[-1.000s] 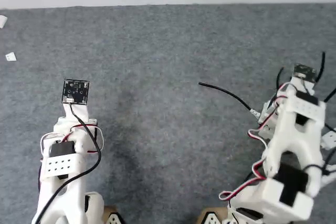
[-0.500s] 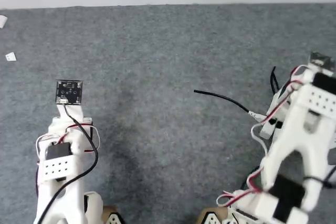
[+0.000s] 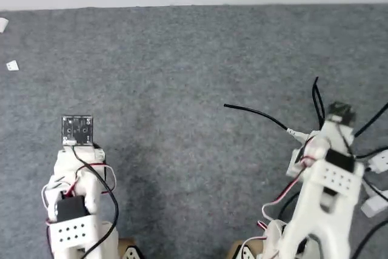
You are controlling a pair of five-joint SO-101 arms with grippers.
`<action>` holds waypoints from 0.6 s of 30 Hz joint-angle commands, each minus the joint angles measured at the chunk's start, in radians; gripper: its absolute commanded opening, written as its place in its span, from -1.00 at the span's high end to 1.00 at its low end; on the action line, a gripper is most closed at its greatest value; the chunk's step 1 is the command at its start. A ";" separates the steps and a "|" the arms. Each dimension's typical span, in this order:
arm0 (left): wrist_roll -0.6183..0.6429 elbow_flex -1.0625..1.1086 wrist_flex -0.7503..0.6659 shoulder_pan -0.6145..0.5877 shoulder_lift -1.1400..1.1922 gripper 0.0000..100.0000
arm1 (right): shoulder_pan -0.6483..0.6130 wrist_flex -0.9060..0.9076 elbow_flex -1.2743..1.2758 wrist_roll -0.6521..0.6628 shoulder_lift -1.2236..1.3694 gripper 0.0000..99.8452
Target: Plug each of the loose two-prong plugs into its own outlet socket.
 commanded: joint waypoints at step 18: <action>0.008 0.153 0.365 0.000 -0.482 0.93 | -0.185 -0.015 0.155 0.038 -0.058 0.98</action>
